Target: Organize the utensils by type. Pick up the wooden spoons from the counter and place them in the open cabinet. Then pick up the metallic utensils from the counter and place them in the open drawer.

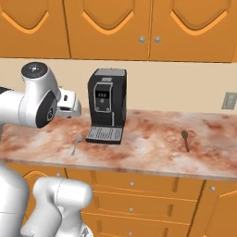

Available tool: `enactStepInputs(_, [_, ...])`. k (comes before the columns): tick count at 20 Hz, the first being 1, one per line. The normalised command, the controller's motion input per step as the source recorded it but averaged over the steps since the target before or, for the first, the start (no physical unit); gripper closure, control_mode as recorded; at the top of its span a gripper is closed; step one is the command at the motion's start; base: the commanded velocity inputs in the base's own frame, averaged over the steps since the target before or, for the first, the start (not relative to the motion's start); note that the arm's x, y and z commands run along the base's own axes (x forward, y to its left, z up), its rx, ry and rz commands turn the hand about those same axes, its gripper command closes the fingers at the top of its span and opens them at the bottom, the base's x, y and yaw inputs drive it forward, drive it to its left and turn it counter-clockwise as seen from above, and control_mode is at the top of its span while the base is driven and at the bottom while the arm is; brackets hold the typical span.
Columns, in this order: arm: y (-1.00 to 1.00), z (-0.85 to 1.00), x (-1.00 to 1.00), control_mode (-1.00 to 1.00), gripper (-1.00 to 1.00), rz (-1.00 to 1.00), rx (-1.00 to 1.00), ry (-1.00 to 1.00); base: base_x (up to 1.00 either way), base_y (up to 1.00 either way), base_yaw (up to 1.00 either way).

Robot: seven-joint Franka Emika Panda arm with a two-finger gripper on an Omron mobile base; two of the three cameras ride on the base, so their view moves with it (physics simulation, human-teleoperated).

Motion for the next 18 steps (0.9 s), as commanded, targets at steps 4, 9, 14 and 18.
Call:
enactStepInputs(4, [0.00, 0.00, 0.00, 1.00, -1.00, 0.00, 0.00, 0.00, 0.18, 0.49, 0.00])
enactStepInputs(9, [0.00, 0.00, 0.00, 1.00, -1.00, 0.00, 0.00, 0.00, 0.46, 0.11, 0.00])
enactStepInputs(14, [0.00, 0.00, 0.00, 1.00, -1.00, 0.00, 0.00, 0.00, 0.06, 0.05, 0.00])
enactStepInputs(18, [0.00, 0.00, 0.00, 1.00, -1.00, 0.00, 0.00, 0.00, -0.18, 0.03, 0.00])
